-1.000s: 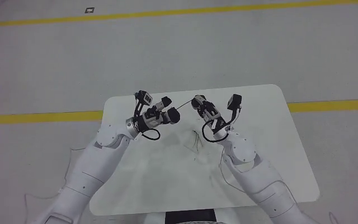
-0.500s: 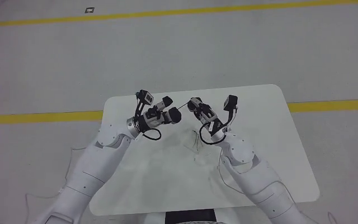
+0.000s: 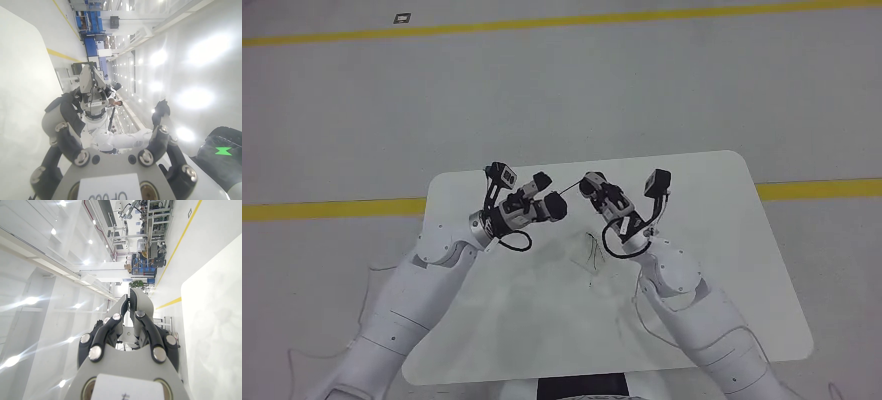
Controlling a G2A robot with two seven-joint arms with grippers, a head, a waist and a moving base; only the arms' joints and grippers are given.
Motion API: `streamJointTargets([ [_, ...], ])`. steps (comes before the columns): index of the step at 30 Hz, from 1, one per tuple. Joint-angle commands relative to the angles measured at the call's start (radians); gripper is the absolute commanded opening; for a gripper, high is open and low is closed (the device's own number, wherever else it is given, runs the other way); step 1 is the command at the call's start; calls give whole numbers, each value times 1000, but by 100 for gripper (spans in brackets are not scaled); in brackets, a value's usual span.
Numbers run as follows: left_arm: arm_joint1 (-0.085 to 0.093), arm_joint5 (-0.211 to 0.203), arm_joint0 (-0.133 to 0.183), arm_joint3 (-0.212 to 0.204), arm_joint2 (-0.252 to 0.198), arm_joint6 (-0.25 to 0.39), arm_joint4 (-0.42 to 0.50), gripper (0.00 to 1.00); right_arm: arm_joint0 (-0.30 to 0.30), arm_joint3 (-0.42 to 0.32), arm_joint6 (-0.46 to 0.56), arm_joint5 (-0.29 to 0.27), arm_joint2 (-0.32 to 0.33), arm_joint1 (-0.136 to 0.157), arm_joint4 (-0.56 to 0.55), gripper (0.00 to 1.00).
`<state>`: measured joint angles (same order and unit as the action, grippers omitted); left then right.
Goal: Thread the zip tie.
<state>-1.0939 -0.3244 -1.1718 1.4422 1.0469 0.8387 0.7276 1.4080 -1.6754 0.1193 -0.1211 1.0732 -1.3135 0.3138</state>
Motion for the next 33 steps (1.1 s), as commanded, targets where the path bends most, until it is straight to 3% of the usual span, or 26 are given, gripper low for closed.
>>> streamJointTargets([
  [1,-2,-6,2,-3,1,-11,0,95,1,-2,3,-1,-5,-2,3,0],
  [3,-2,-7,4,-6,2,-14,-1,75,1,-3,6,-2,-8,-3,-4,0],
  [5,-3,-7,5,-7,4,-15,-1,44,0,-5,9,-2,-11,-5,-15,0],
  [10,-4,-10,4,-7,8,-16,-3,22,-3,-7,16,-1,-14,-5,-64,0],
  [21,-6,-4,-4,1,14,-19,-7,13,0,-11,20,-1,-11,-7,-144,0],
  [28,-8,7,-6,3,14,-22,-14,15,4,-22,18,-13,-3,-9,-160,0],
  [33,-9,13,-7,3,15,-26,-19,22,7,-24,16,-9,4,-9,-188,0],
])
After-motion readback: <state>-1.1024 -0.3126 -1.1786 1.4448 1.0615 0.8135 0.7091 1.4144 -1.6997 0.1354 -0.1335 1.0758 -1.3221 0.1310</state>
